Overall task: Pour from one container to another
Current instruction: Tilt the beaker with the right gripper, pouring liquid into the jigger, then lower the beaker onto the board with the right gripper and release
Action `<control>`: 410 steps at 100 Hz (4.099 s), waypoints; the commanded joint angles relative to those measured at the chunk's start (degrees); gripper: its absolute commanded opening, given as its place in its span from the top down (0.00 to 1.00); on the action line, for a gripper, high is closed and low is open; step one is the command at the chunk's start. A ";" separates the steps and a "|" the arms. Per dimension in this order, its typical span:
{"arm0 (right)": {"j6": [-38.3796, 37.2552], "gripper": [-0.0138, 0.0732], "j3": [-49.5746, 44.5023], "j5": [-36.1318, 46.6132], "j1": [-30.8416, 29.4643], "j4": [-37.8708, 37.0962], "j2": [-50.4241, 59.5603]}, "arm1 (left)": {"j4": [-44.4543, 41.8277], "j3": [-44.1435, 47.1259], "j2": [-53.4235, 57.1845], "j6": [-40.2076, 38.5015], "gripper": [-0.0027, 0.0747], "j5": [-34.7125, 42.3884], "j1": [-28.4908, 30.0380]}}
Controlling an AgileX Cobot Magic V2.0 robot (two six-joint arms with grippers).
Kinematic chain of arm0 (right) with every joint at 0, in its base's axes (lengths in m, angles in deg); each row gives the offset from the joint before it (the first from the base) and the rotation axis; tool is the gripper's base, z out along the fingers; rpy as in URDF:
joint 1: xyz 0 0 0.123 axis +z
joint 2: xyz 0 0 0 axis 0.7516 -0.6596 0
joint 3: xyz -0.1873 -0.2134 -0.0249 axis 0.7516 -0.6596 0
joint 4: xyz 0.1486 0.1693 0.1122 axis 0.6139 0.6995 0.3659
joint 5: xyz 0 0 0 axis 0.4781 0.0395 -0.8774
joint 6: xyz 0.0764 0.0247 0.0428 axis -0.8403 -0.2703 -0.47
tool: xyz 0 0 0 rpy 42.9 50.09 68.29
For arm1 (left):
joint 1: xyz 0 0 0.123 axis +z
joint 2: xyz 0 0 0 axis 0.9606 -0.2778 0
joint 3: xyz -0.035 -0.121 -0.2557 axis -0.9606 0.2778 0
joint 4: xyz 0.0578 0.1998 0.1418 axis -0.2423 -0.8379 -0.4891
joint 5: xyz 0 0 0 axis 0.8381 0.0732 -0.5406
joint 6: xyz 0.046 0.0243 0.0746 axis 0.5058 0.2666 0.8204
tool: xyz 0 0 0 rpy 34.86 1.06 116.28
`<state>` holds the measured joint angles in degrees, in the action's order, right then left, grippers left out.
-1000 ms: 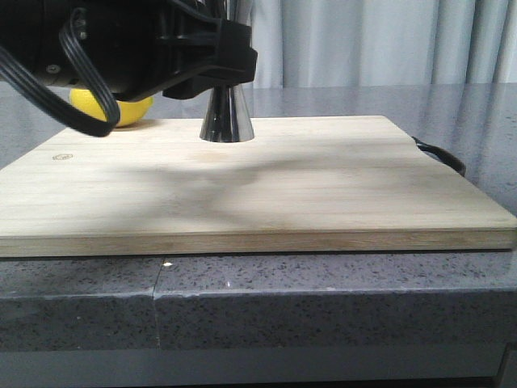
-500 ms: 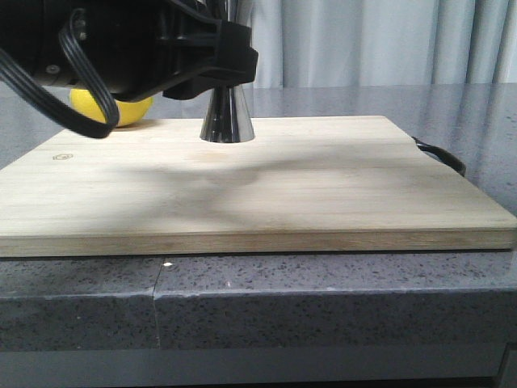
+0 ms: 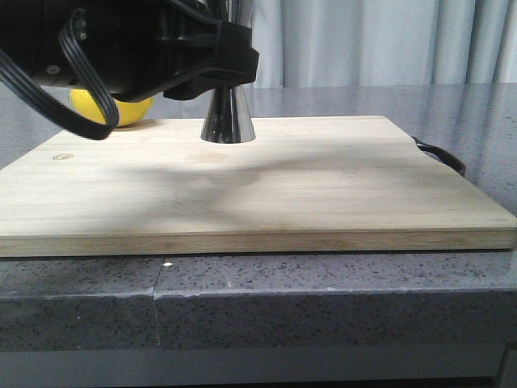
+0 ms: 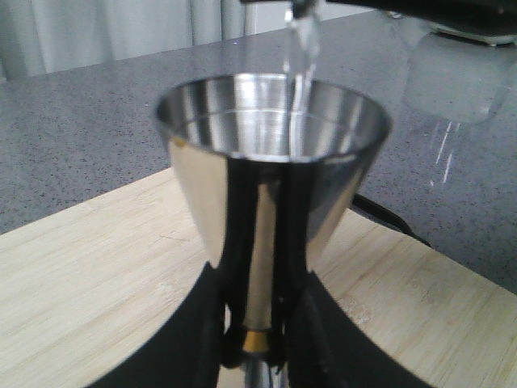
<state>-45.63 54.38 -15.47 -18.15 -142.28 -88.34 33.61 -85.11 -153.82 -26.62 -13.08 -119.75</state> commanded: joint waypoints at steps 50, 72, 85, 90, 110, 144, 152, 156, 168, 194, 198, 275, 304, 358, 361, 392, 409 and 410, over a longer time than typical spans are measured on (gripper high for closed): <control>-0.04 0.65 2.18 -0.57 -0.09 -9.73 2.11 | -0.94 -1.64 2.11 -1.62 0.99 5.01 -0.42; -0.04 0.65 2.18 -0.70 -0.09 -11.22 2.11 | -1.29 -1.64 2.11 -1.75 0.99 5.01 -0.42; -0.04 0.65 2.18 -0.70 -0.09 -11.22 2.11 | -1.96 -1.64 2.11 -2.13 0.99 5.01 -0.42; -0.04 0.65 2.18 -0.70 -0.09 -11.22 2.11 | -1.96 -1.64 2.11 -2.60 0.99 5.01 -0.42; -0.04 0.65 2.18 -0.70 -0.09 -11.22 2.11 | -2.37 -1.64 2.11 -3.03 0.99 5.01 -0.42; -0.14 0.65 2.18 -0.58 -0.09 -11.09 2.11 | -2.45 -1.64 2.11 -3.03 0.99 5.01 -0.42; -0.60 0.65 2.18 -0.58 -0.09 -9.02 2.11 | -2.45 -1.64 2.11 -3.03 0.99 5.11 -0.42; -2.44 0.65 2.18 -0.58 -0.09 -7.10 2.11 | -2.45 -1.64 2.11 -3.03 0.99 5.11 -0.42; -9.89 0.65 2.18 -0.88 -0.09 -2.37 2.11 | -2.45 -1.64 2.11 -3.03 0.99 5.22 -0.42; -26.64 0.65 2.18 -6.46 -1.01 11.29 2.11 | -2.45 -1.64 2.11 -3.03 0.99 5.22 -0.42; -28.94 0.65 2.18 -6.07 -2.15 13.57 2.11 | -2.45 -1.64 2.11 -3.03 0.99 5.22 -0.42; -46.74 0.65 -13.26 39.57 -28.22 19.66 -14.86 | -2.45 -1.64 2.11 -2.57 0.99 5.22 -0.32; -40.04 0.65 -12.79 43.35 -28.22 20.10 -20.13 | -2.45 -1.64 2.11 -2.57 0.99 5.22 -0.32; -38.01 0.65 -12.79 43.43 -28.10 18.13 -22.62 | -2.45 -1.64 2.11 -2.57 0.99 5.22 -0.32; -38.01 0.64 -12.79 43.54 -28.10 17.79 -22.62 | -2.45 -1.64 2.11 -2.57 0.99 5.22 -0.32; -37.60 0.40 -12.79 45.26 -28.10 17.36 -22.62 | -2.45 -1.64 2.11 -2.57 0.99 5.22 -0.32; -37.44 0.24 -12.79 45.37 -28.10 20.11 -22.62 | -2.45 -1.64 2.11 -2.57 0.99 5.22 -0.32; -37.45 0.23 -12.79 45.50 -28.10 20.40 -22.62 | -2.45 -1.64 2.11 -2.57 0.99 5.22 -0.32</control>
<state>-83.80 40.22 25.75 -46.04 -125.24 -112.85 30.78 -85.11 -153.82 -29.09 -13.08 -119.75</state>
